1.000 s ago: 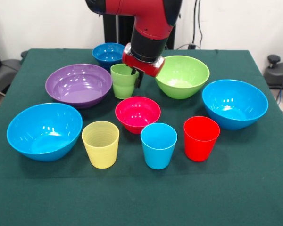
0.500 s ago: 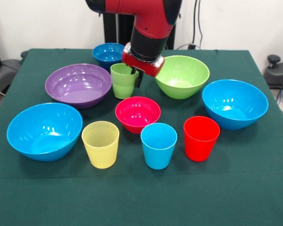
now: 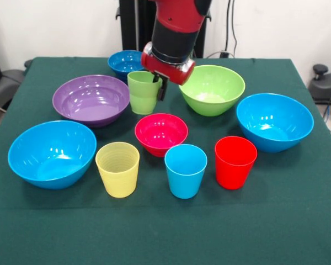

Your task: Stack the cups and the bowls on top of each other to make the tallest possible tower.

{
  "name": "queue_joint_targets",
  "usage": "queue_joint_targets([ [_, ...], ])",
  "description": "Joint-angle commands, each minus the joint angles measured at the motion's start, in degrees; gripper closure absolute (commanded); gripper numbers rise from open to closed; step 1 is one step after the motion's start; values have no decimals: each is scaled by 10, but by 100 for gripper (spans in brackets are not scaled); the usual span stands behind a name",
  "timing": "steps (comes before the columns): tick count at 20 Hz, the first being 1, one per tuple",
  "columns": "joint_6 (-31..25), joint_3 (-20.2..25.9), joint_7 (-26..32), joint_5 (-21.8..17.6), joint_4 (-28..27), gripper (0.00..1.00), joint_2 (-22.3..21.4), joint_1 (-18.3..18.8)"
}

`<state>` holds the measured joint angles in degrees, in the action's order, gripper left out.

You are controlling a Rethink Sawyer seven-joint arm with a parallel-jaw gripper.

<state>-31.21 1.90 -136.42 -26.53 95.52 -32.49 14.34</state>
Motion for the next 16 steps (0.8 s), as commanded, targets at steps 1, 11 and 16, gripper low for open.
queue_joint_targets([
  [1,-41,61,26,29,-35,100,-21,-6],
  [11,-96,66,46,54,-45,100,-46,-8],
  [16,-128,70,50,67,-43,100,-60,-8],
])
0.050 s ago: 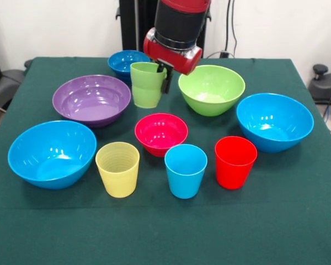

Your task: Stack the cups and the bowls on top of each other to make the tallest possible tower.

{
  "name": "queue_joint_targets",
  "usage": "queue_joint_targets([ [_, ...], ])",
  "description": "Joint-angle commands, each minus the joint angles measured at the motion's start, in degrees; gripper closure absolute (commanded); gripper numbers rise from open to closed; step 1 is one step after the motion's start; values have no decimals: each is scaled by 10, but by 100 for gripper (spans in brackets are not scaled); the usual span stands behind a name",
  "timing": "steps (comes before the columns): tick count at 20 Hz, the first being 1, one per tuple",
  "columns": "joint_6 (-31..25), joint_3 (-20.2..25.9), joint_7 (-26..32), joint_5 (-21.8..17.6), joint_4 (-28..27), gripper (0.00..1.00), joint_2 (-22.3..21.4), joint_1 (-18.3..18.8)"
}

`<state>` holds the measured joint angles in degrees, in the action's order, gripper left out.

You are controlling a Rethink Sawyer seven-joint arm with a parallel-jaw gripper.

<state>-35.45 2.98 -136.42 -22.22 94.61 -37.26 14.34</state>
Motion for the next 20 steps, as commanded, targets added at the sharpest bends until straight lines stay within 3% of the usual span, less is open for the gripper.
queue_joint_targets([
  [1,-93,60,50,26,-34,100,-16,-9],
  [13,-179,65,37,62,-34,100,-56,-21],
  [20,-204,57,-8,91,-31,100,-70,-48],
])
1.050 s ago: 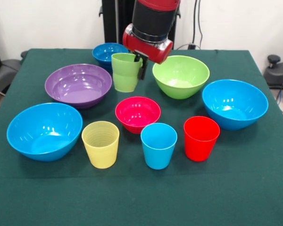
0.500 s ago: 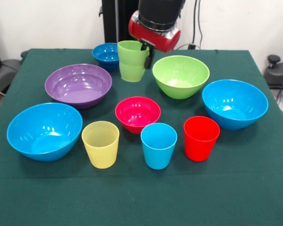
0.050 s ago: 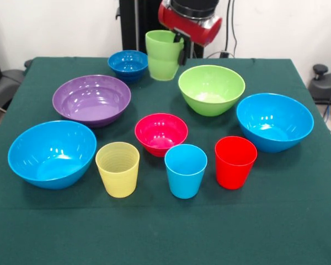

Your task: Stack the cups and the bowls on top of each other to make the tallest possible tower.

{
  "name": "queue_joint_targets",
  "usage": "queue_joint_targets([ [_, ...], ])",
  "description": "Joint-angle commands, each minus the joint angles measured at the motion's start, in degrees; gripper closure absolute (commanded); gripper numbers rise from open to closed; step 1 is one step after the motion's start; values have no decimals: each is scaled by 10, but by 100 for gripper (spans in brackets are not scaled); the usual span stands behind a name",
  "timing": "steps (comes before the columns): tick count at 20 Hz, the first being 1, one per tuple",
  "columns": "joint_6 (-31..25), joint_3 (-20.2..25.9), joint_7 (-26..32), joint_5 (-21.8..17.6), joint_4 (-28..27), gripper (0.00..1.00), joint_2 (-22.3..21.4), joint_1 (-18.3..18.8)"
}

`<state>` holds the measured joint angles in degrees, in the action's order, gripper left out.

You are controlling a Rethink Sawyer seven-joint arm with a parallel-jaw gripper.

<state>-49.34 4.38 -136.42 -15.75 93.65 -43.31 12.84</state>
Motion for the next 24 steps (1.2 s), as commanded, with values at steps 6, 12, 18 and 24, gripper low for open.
queue_joint_targets([
  [6,-63,32,-35,36,-32,100,5,-58],
  [12,-59,21,-47,50,-32,100,13,-74],
  [18,-54,14,-40,58,-33,100,17,-80],
  [24,-41,20,-43,83,4,100,26,-76],
])
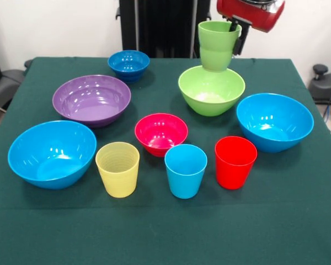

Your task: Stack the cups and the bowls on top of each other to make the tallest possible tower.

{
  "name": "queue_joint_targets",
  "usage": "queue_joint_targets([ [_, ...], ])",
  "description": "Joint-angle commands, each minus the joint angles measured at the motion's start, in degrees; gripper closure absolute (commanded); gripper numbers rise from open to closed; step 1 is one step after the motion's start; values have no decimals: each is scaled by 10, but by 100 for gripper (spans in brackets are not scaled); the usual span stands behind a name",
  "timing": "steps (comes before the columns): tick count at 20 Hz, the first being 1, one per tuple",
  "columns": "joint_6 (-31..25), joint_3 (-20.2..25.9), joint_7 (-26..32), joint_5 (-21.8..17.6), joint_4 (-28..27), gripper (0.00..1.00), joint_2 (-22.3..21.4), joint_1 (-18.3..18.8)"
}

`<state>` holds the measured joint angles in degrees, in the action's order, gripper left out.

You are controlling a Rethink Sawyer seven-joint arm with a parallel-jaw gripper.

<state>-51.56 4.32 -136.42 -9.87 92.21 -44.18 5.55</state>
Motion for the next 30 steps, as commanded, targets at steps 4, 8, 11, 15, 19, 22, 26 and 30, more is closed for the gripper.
queue_joint_targets([
  [4,21,26,-66,66,65,100,46,3],
  [8,56,17,-63,71,77,100,59,1],
  [11,54,24,-57,92,87,100,69,7],
  [15,72,19,-54,91,82,100,84,5],
  [19,80,24,-49,104,82,100,98,12],
  [22,96,20,-48,99,78,100,106,8],
  [26,94,10,-41,81,63,100,114,-1],
  [30,99,-18,-35,40,28,100,127,-23],
])
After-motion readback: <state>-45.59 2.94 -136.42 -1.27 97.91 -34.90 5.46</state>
